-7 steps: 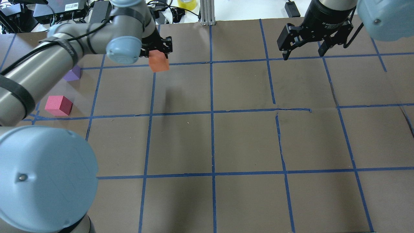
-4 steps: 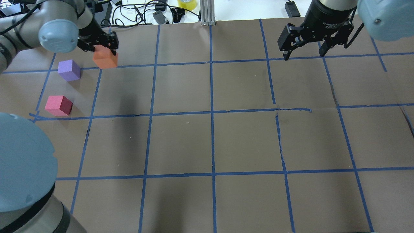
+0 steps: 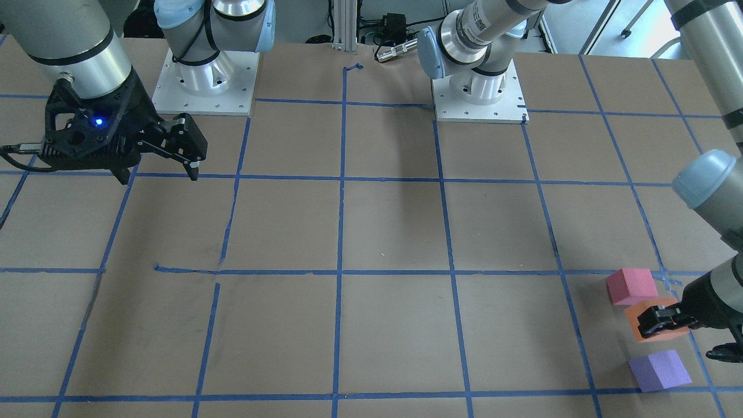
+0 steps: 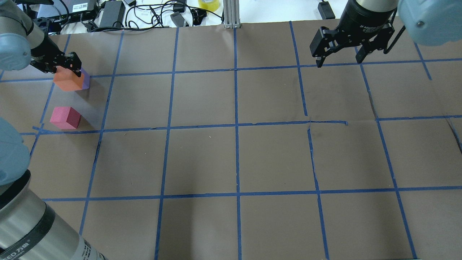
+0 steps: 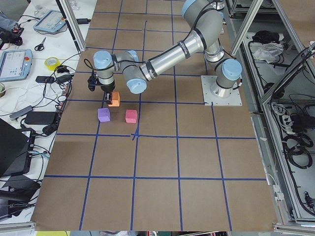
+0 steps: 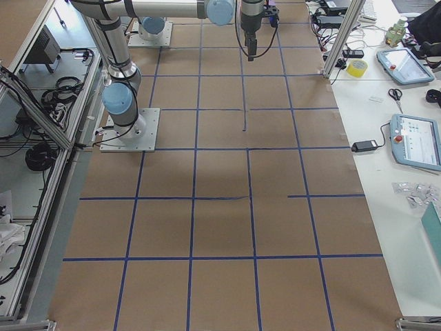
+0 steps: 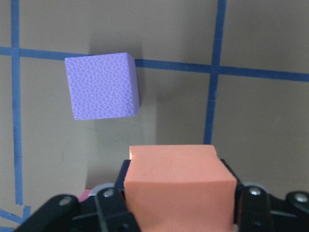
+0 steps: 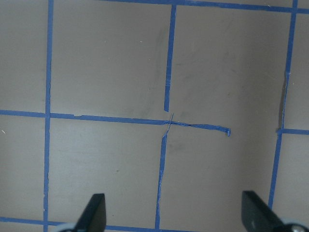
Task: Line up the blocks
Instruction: 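Carry the orange cube with the left gripper toward the purple cube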
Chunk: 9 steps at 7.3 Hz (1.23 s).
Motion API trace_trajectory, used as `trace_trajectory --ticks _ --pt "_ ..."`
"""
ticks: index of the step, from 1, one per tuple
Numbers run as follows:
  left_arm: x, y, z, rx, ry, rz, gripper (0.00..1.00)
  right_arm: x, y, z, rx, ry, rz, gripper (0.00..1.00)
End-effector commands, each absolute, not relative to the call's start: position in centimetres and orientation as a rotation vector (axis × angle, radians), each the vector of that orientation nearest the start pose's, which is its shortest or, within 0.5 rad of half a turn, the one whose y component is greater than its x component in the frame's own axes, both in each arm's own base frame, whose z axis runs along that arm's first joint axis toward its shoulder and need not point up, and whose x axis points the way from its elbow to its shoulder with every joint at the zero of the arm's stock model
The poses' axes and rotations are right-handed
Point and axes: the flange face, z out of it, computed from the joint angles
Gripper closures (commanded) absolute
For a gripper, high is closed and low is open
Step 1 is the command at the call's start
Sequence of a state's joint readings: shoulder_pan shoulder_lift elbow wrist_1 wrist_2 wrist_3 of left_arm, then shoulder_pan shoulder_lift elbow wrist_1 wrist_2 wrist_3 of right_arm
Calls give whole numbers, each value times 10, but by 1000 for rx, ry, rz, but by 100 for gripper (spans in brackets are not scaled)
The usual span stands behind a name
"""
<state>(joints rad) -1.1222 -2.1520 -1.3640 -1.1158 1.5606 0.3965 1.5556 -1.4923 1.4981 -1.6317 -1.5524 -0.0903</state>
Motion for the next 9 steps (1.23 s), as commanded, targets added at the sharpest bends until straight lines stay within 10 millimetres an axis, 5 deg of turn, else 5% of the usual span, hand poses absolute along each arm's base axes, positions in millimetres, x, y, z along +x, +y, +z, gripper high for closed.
trace_trajectory --ticks 1,4,6,9 --pt "204 -699 256 -28 3113 -115 100 124 -532 485 -111 3124 -71 0" --pt "212 -704 243 -30 3105 -134 100 121 -531 483 -111 3153 -62 0" --pt "237 -696 237 -80 3109 -130 100 121 -531 482 -111 3154 -59 0" --pt "231 -697 229 -199 3136 -144 100 118 -533 480 -118 3164 -54 0"
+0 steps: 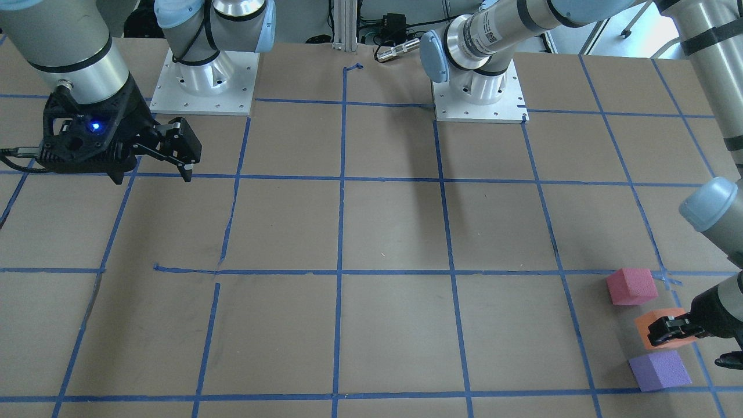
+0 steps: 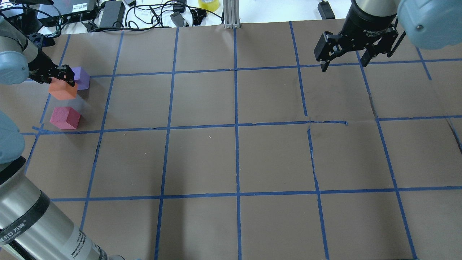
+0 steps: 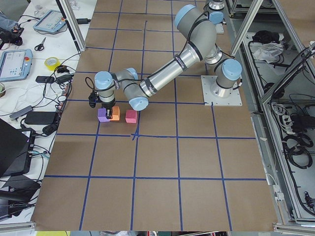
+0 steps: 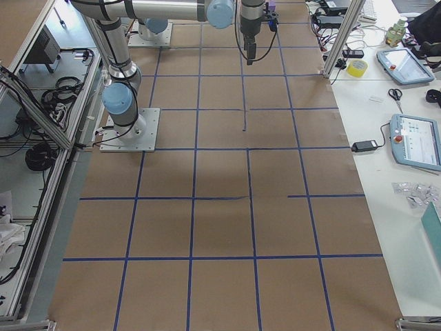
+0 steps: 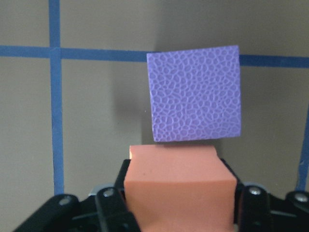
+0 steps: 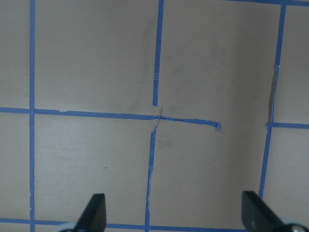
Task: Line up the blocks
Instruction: 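Carry the orange cube with the left gripper toward the purple cube, then lower the orange cube between the purple and pink cubes, adjusting position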
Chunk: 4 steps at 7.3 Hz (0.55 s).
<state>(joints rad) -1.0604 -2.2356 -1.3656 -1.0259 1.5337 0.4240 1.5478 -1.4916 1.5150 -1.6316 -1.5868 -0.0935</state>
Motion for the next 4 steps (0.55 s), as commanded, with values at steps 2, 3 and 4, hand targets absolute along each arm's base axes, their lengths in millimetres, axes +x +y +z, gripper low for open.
trace_trajectory --ticks 2,3,4 --pt "228 -689 216 -182 3145 -113 100 115 -535 477 -114 3164 -46 0" --pt "225 -686 211 -175 3150 -106 100 115 -533 480 -116 3164 -51 0" --pt "225 -685 207 -136 3149 -112 100 115 -534 478 -111 3164 -49 0"
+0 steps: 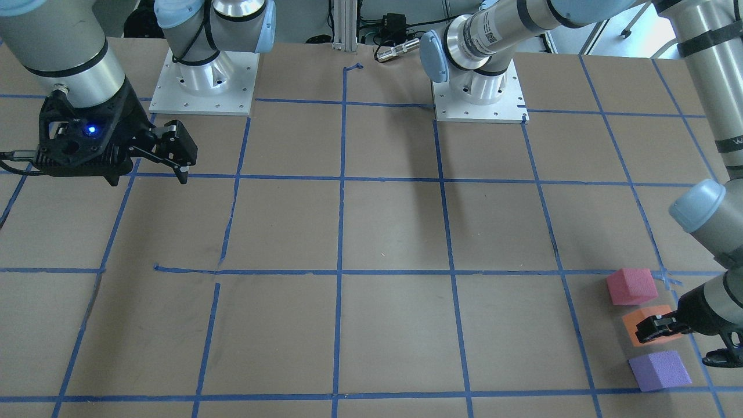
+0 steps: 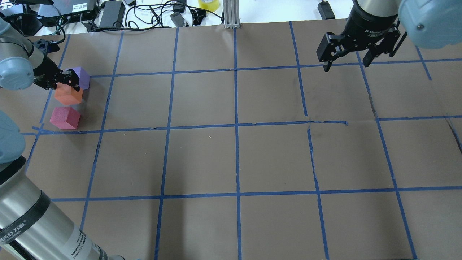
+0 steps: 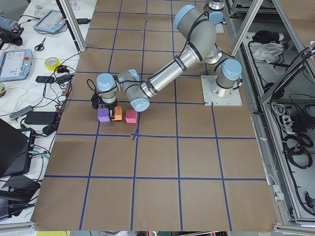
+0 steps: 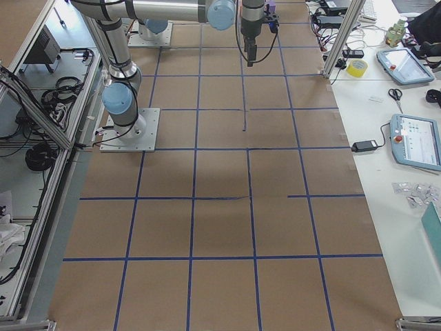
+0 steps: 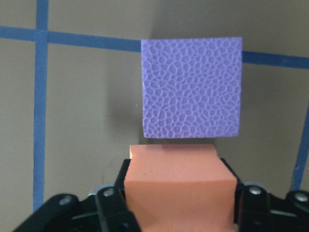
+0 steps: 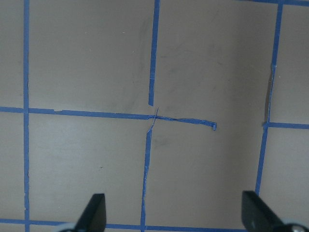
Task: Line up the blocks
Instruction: 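Lower the orange cube between the purple and pink cubes, adjusting position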
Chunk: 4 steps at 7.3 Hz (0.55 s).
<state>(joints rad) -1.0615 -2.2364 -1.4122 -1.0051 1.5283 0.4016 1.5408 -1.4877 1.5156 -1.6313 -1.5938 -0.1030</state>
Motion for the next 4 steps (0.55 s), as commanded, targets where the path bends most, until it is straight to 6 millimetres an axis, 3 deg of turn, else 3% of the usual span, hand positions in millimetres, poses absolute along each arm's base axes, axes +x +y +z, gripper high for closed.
trace_trajectory --ticks 1,4 --pt "225 -685 208 15 3146 -114 100 115 -534 479 -111 3166 -48 0" --pt "226 -687 210 29 3143 -120 100 114 -533 481 -114 3167 -53 0"
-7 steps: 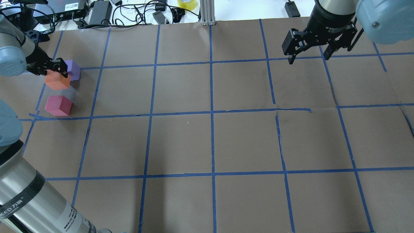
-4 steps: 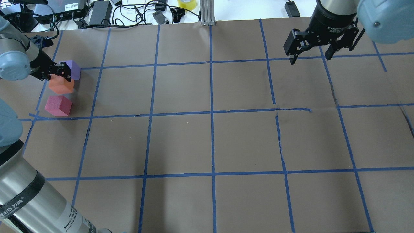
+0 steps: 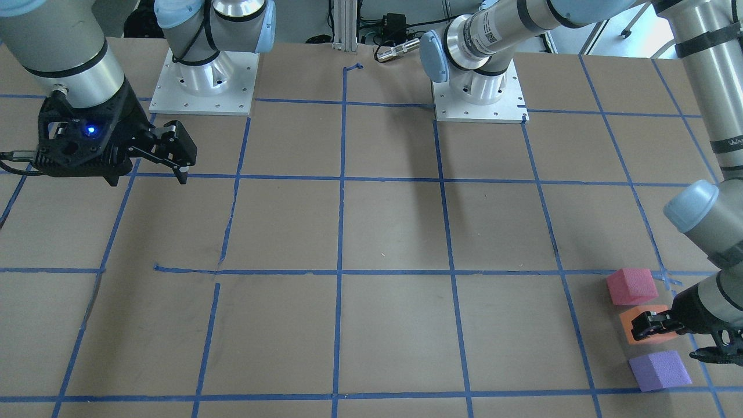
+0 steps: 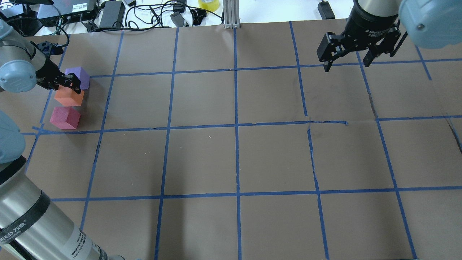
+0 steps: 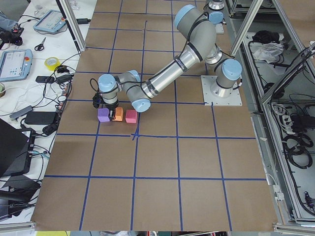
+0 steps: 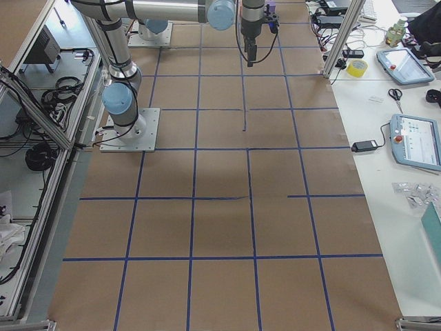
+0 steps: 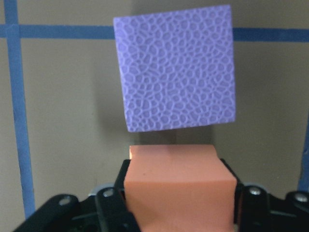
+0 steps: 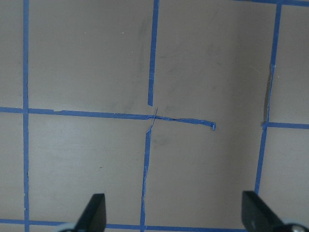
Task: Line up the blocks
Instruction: 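Lower the orange cube between the purple and pink cubes, adjusting position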
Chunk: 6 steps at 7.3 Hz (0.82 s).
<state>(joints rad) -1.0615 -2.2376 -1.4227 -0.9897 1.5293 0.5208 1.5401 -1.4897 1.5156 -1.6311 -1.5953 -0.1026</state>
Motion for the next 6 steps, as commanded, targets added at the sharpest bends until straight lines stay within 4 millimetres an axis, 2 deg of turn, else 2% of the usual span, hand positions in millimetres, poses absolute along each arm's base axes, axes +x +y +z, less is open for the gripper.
trace_trajectory --ticks 1,5,6 --pt "227 -686 209 26 3143 -117 100 114 -533 480 -114 3169 -50 0" --pt "226 -684 206 26 3146 -105 100 114 -533 479 -114 3175 -47 0" --pt "226 -684 206 28 3143 -106 69 114 -533 479 -114 3175 -47 0"
